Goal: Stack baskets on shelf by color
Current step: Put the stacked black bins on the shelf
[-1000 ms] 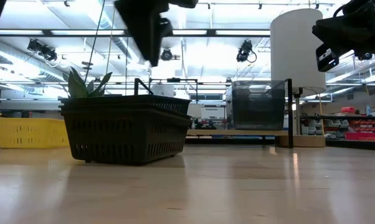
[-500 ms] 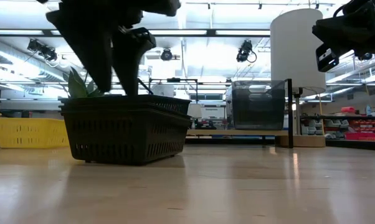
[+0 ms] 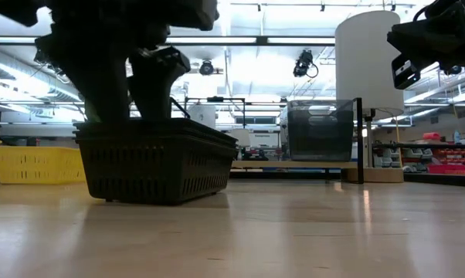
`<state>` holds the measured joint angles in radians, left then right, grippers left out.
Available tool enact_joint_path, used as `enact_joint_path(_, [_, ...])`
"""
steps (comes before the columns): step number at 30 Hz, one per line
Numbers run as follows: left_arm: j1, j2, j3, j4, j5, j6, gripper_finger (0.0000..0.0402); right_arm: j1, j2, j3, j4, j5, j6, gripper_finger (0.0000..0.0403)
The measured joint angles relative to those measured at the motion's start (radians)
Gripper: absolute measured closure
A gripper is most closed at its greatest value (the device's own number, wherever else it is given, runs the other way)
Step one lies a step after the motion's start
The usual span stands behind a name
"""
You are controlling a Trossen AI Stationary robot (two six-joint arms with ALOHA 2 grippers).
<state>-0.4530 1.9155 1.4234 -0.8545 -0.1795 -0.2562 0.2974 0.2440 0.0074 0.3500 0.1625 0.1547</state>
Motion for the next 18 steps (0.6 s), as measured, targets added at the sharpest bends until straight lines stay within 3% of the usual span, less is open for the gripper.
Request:
enact_joint_path(10, [0.000,0.000,-0.043,0.029,-0.001,-0.029,0.0187,0.000,0.000,0.000,0.000,0.000,0.000,0.0347])
enact_joint_path(18, [0.002,0.000,-0.043,0.018,0.000,-0.045,0.0308,0.000,0.000,0.000,0.000,0.000,0.000,0.0347])
